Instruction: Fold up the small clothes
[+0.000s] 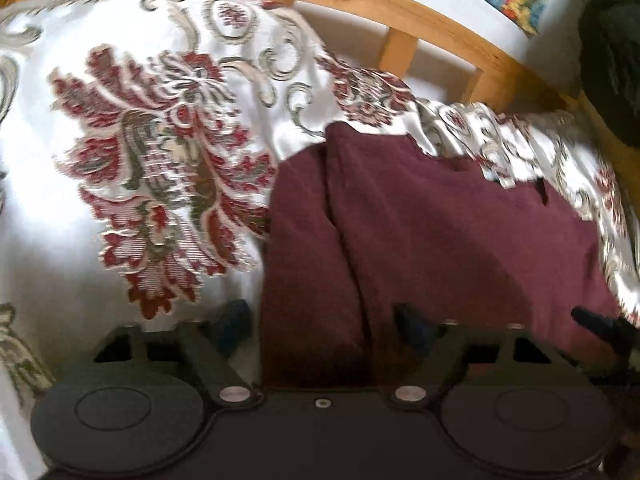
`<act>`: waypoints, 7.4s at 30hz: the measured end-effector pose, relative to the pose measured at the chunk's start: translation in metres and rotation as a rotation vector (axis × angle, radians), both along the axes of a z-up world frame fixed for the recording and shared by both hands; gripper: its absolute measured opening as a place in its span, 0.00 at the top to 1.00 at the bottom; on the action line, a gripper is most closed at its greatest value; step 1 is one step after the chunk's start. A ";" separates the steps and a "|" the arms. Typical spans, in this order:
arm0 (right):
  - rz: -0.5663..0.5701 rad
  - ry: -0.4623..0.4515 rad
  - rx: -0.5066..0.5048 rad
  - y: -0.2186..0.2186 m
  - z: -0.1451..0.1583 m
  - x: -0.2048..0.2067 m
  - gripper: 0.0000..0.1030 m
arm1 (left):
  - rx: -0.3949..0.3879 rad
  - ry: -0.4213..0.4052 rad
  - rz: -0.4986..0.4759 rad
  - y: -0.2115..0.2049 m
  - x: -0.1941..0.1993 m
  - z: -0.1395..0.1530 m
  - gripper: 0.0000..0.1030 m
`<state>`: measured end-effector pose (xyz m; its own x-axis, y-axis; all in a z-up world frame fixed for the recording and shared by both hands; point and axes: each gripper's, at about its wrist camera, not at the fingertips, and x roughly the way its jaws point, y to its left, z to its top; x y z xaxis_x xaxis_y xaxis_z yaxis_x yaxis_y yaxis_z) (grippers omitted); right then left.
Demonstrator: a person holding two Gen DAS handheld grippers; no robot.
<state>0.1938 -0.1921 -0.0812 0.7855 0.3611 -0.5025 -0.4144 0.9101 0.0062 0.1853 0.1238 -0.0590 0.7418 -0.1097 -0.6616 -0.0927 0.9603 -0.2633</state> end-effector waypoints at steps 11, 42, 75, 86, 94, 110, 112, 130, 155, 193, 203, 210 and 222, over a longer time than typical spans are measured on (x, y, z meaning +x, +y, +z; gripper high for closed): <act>0.001 0.002 0.010 -0.003 0.002 -0.001 0.00 | 0.015 0.057 0.000 -0.016 0.006 0.016 0.76; -0.359 0.018 0.286 -0.168 0.073 0.043 0.00 | 0.021 -0.082 -0.467 -0.217 0.028 0.059 0.63; 0.081 0.218 0.622 -0.076 0.022 0.066 0.00 | 0.424 -0.020 -0.348 -0.187 -0.021 0.023 0.01; 0.104 0.227 0.678 -0.076 0.015 0.070 0.21 | 0.412 -0.103 -0.402 -0.190 -0.027 0.033 0.27; 0.061 0.330 0.731 -0.081 0.001 0.080 0.70 | 0.379 -0.122 -0.425 -0.195 -0.028 0.035 0.67; 0.016 0.089 0.451 -0.098 0.042 0.058 0.87 | 0.398 -0.216 -0.602 -0.242 -0.041 0.034 0.78; 0.009 0.073 0.423 -0.099 0.044 0.055 0.87 | 0.393 -0.217 -0.610 -0.245 -0.040 0.032 0.78; -0.119 0.067 0.395 -0.141 0.053 0.043 0.87 | 0.371 -0.265 -0.713 -0.280 -0.035 0.028 0.78; -0.232 0.152 0.375 -0.171 0.034 0.038 0.86 | 0.095 -0.196 -0.685 -0.277 -0.031 0.029 0.55; -0.166 0.275 0.216 -0.171 0.036 -0.009 0.00 | -0.173 0.002 -0.077 -0.185 -0.025 -0.014 0.01; -0.257 0.153 0.608 -0.213 0.041 0.008 0.05 | -0.167 -0.034 -0.087 -0.186 -0.028 -0.018 0.01; -0.291 0.260 0.699 -0.224 0.012 0.055 0.92 | -0.158 -0.043 -0.094 -0.187 -0.030 -0.019 0.01; -0.268 0.131 0.499 -0.215 0.045 0.041 0.82 | -0.122 -0.055 -0.115 -0.190 -0.030 -0.021 0.00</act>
<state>0.2345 -0.4071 -0.0359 0.8248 0.3767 -0.4215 -0.1373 0.8568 0.4970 0.1553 -0.0660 -0.0797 0.7545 -0.2730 -0.5968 0.0333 0.9241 -0.3806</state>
